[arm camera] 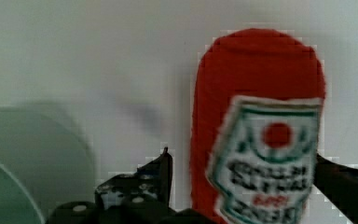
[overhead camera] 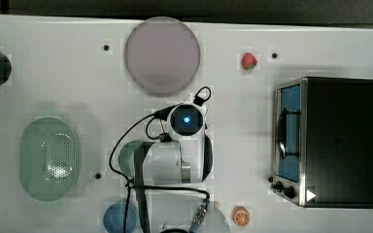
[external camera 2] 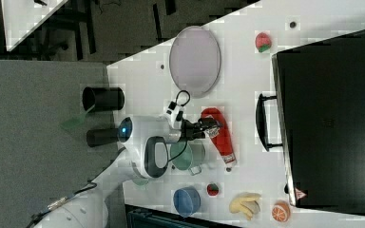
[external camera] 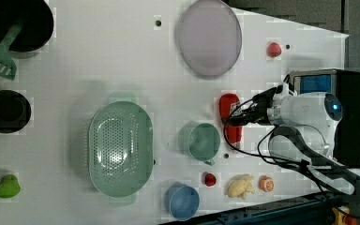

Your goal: Pick Ketchup from the table and place it in strainer.

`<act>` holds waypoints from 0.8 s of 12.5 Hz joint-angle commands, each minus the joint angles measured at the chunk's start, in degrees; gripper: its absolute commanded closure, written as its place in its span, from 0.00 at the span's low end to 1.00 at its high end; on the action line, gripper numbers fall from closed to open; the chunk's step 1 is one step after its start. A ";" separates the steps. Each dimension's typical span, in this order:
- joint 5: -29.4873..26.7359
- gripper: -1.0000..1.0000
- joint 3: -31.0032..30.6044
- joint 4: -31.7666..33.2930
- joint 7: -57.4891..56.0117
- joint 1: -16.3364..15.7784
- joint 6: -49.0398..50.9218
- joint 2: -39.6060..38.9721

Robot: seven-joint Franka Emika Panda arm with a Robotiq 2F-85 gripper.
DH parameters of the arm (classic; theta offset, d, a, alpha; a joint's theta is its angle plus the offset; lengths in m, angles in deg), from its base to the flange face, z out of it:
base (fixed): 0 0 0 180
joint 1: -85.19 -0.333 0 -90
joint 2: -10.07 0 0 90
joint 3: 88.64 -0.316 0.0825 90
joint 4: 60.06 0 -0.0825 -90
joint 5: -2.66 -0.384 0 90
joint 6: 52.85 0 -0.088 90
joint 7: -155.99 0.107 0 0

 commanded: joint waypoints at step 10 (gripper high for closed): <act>-0.21 0.39 -0.36 -2.79 1.95 0.16 10.51 13.01</act>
